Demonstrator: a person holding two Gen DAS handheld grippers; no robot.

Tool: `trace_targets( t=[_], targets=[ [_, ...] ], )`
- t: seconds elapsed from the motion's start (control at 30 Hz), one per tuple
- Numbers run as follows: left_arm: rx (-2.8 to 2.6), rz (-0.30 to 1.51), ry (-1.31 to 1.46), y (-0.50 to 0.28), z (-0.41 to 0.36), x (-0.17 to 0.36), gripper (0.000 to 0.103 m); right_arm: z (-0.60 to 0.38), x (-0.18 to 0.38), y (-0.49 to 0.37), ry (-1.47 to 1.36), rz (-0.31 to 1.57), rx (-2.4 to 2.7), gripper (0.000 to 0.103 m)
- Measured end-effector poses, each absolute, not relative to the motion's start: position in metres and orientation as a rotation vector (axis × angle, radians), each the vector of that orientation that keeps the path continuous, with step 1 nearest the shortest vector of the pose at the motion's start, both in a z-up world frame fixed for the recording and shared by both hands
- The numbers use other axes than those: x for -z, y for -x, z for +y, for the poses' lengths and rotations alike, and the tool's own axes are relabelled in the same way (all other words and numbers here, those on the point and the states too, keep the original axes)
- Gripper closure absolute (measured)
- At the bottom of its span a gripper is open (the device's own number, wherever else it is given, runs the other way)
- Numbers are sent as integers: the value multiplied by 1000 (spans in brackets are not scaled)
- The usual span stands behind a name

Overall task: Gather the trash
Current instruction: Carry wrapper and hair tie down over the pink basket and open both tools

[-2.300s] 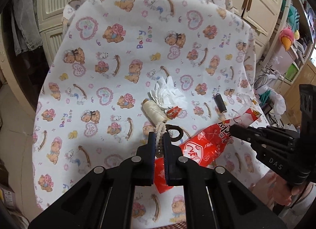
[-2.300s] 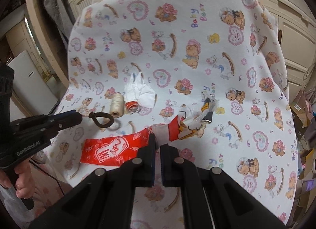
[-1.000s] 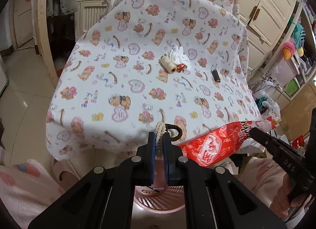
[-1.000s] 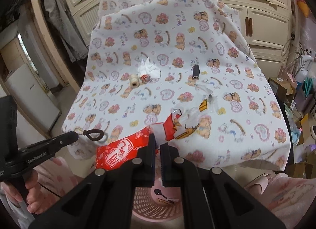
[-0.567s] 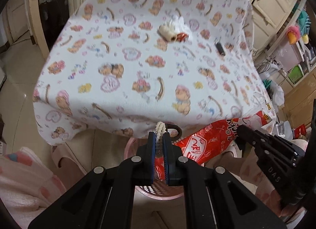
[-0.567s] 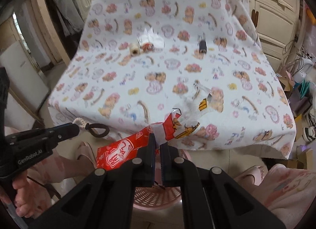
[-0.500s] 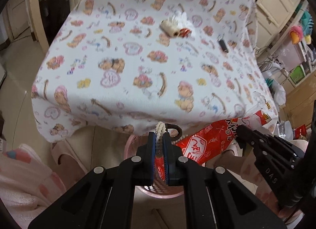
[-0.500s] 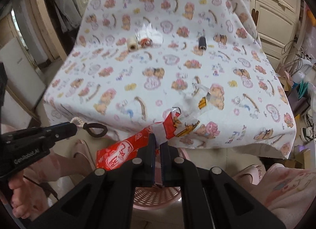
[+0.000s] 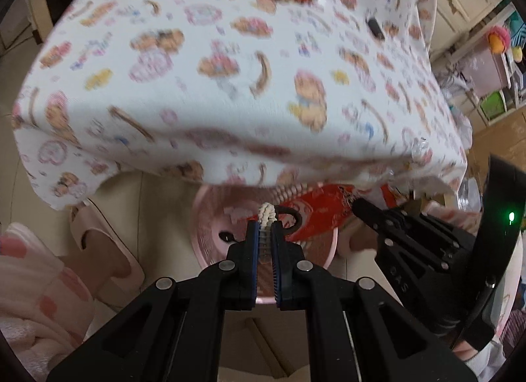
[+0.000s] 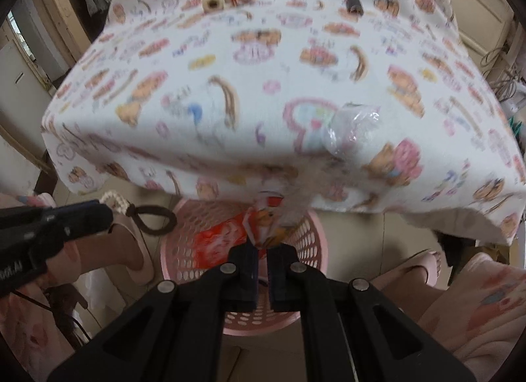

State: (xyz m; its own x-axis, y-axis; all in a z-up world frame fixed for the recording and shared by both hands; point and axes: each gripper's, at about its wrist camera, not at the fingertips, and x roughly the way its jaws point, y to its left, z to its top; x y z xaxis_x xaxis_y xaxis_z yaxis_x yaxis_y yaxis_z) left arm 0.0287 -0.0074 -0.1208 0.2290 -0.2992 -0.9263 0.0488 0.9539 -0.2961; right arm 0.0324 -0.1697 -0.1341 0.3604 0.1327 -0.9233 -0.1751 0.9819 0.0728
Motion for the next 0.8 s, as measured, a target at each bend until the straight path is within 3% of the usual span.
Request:
trace_targets(
  t=[0.63,0.7,0.77,0.8],
  targets=[
    [184,1545,154,-28,-25,172,95,-168,205,-33,-14,1437,-207,98],
    [171,1579,175,-28,-21,179,93,-171,212,-33,-44,1470,-203,95],
    [163,1611,203,-29,-17,185,91,-174,218,-32,-67,1497,-196,77],
    [158,1619,206,-29,-17,187,87,-175,220,-32,-70,1505,-188,75]
  ],
)
